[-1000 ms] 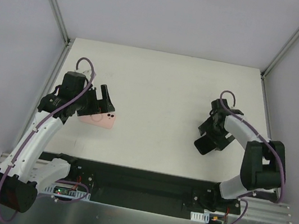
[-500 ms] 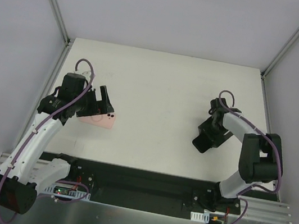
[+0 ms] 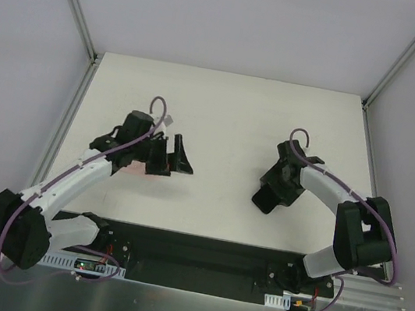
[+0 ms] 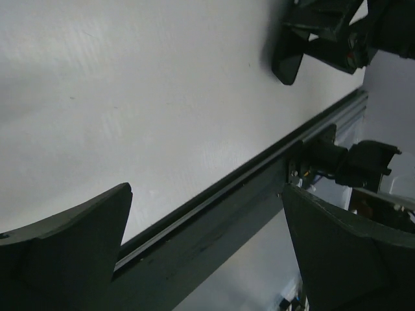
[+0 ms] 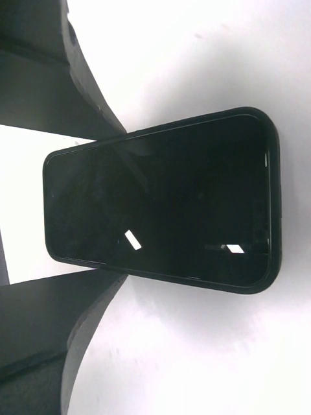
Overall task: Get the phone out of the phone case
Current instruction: Pick up the phone at the center of the board.
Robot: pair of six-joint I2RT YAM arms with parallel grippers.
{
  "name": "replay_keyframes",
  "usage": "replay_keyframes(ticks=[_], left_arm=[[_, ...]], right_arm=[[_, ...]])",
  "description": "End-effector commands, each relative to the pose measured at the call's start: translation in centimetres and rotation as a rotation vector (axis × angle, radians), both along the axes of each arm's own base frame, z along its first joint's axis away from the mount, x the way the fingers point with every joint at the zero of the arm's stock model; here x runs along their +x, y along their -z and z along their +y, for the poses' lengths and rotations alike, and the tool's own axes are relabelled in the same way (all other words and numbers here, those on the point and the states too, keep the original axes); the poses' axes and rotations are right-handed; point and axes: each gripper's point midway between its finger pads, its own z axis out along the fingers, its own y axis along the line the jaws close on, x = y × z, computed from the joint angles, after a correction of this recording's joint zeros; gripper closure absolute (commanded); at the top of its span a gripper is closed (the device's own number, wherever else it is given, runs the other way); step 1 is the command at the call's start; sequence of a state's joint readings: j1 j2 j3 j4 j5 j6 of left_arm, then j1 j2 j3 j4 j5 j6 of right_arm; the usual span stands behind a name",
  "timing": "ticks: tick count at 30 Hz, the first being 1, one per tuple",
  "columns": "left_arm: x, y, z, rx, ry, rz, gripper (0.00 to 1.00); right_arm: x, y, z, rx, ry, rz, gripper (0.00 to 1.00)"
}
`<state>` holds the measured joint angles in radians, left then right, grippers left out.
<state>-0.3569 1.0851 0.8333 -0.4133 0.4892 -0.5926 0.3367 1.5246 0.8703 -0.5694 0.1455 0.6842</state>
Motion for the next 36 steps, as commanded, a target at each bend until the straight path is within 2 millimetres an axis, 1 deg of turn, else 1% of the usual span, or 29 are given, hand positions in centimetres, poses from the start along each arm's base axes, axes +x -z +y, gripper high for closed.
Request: replay_keyframes(ticks=[1, 2, 3, 4, 5, 6, 7, 8, 10, 12, 13, 14, 15, 16, 17, 18, 22, 26, 30, 32, 36], left_arm=[[-1.0, 0.1, -6.6, -0.191, 0.143, 0.031, 0.01], [-1.2, 1.4, -7.5, -0.175, 0.167, 0.069, 0.01], [-0.6, 1.1, -8.2, -0.184, 0.175, 0.059, 0.01], [-0.5, 1.4, -8.6, -0.187, 0.189, 0.062, 0.01], [-0.6, 2.2, -9.2, -0.182, 0.204, 0.087, 0.01], [-0.2, 1.7, -9.9, -0.212, 0.225, 0.062, 0.02], [-0.1, 1.8, -10.3, -0.219, 0.233, 0.060, 0.03], [-0.1, 2.3, -10.8, -0.219, 0.242, 0.066, 0.03], [0.2, 2.4, -11.4, -0.233, 0.250, 0.047, 0.03], [-0.2, 3.2, -12.0, -0.239, 0.266, 0.067, 0.04], [-0.3, 2.9, -12.5, -0.261, 0.283, 0.050, 0.04], [-0.5, 3.1, -12.8, -0.270, 0.291, 0.052, 0.05], [-1.2, 3.5, -13.1, -0.276, 0.300, 0.069, 0.05], [-1.5, 3.6, -13.3, -0.283, 0.304, 0.074, 0.05], [-1.5, 3.4, -13.5, -0.298, 0.310, 0.065, 0.06], [-1.8, 3.8, -13.5, -0.299, 0.306, 0.082, 0.07], [-2.4, 4.4, -13.8, -0.305, 0.319, 0.103, 0.10], [-2.7, 5.9, -13.8, -0.291, 0.312, 0.167, 0.17], [-2.5, 6.5, -13.9, -0.296, 0.292, 0.182, 0.24], [-2.3, 6.9, -14.0, -0.291, 0.289, 0.196, 0.27], [-2.0, 7.0, -14.3, -0.298, 0.280, 0.208, 0.34]], right_arm=[[0.3, -2.2, 4.9, 0.146, -0.058, -0.075, 0.54], [0.2, -2.3, 6.1, 0.167, -0.076, -0.082, 0.54], [0.0, -2.5, 6.9, 0.186, -0.092, -0.077, 0.54], [-0.1, -2.4, 7.5, 0.196, -0.104, -0.068, 0.55], [-0.1, -2.8, 8.6, 0.208, -0.133, -0.077, 0.55], [-0.1, -2.9, 9.1, 0.212, -0.142, -0.078, 0.55], [-0.9, -2.9, 10.3, 0.238, -0.176, -0.050, 0.55], [-0.7, -3.4, 10.9, 0.245, -0.187, -0.050, 0.55], [-1.2, -3.6, 12.3, 0.264, -0.212, -0.039, 0.55], [-1.2, -4.3, 13.5, 0.293, -0.221, -0.043, 0.55], [-1.4, -4.4, 14.0, 0.303, -0.229, -0.039, 0.54], [-1.6, -4.6, 14.5, 0.313, -0.243, -0.037, 0.54], [-1.4, -5.1, 15.1, 0.327, -0.248, -0.042, 0.54], [-1.6, -5.0, 15.5, 0.330, -0.252, -0.031, 0.54], [-1.6, -5.1, 15.8, 0.337, -0.258, -0.033, 0.54], [-1.6, -5.4, 16.1, 0.348, -0.261, -0.033, 0.54], [-1.6, -5.8, 17.0, 0.360, -0.282, -0.032, 0.52], [-1.5, -6.3, 17.5, 0.361, -0.291, -0.045, 0.52], [-1.7, -6.6, 17.7, 0.355, -0.312, -0.057, 0.52], [-1.8, -6.9, 17.9, 0.351, -0.325, -0.063, 0.52], [-1.8, -7.2, 17.9, 0.325, -0.340, -0.074, 0.52]])
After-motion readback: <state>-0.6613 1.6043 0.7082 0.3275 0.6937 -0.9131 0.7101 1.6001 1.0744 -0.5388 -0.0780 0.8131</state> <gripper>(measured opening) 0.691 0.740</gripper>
